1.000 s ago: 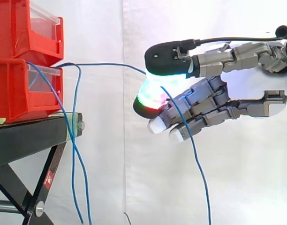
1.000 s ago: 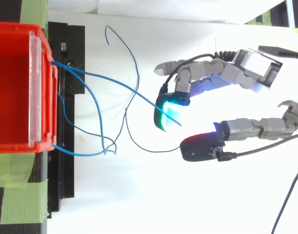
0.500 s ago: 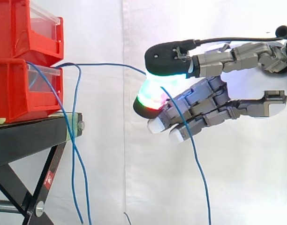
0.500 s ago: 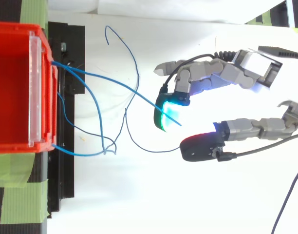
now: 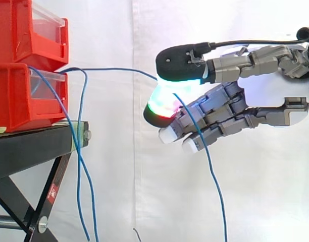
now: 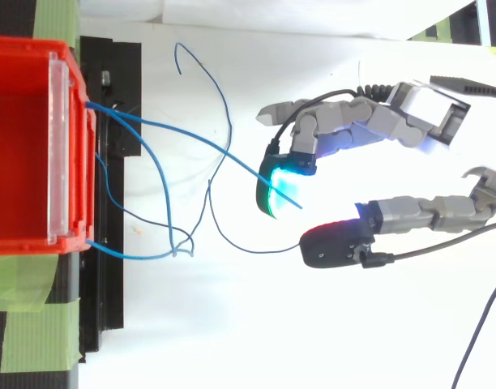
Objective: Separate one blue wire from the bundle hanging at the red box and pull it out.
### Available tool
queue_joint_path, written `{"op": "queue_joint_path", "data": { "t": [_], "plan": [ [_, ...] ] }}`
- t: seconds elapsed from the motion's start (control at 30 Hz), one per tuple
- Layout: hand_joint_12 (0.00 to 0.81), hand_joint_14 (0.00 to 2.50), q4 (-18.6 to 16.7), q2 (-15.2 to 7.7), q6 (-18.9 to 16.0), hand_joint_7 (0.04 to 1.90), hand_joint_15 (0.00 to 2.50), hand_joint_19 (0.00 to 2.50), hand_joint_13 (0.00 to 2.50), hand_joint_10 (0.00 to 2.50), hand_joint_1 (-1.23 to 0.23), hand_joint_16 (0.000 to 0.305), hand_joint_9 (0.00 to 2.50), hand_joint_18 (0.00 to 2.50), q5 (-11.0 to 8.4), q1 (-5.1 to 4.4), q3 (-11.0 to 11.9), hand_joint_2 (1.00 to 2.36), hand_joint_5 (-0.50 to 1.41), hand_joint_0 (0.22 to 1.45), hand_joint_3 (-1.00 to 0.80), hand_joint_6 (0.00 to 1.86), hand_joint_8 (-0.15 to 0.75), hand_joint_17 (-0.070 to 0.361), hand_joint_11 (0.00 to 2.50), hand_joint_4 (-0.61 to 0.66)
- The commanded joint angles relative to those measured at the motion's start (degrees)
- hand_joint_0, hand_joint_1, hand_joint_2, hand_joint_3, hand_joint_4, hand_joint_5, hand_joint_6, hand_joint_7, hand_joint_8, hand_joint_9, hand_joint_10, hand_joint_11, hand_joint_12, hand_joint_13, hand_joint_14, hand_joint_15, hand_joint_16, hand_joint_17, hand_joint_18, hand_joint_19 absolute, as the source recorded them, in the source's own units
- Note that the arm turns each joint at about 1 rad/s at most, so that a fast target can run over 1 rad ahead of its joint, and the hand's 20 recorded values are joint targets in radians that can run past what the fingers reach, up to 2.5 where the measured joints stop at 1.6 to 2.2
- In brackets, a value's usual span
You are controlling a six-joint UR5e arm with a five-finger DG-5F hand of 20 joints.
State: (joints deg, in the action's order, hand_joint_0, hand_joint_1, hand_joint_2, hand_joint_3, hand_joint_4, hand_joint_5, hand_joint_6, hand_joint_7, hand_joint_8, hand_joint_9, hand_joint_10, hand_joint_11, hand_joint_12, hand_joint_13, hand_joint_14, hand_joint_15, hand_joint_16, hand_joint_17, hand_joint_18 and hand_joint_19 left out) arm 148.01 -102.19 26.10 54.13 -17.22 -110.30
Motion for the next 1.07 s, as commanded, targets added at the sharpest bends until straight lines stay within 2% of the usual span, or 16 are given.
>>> {"op": "queue_joint_path", "data": {
  "t": [0.0, 1.03],
  "plan": [
    [0.357, 0.01, 0.00, -0.03, 0.00, 1.23, 0.30, 0.58, 0.22, 0.01, -0.68, 0.048, 0.60, 0.29, 0.01, -0.01, 0.00, 1.03, -0.14, 0.63, -0.09, 0.75, 0.272, 0.108, 0.60, 0.09],
    [0.355, 0.01, 0.00, -0.03, 0.00, 1.22, 0.30, 0.59, 0.22, 0.01, -0.68, 0.048, 0.54, 0.29, 0.01, -0.01, 0.00, 1.03, -0.14, 0.63, -0.08, 0.75, 0.252, 0.108, 0.54, 0.09]
  ]
}}
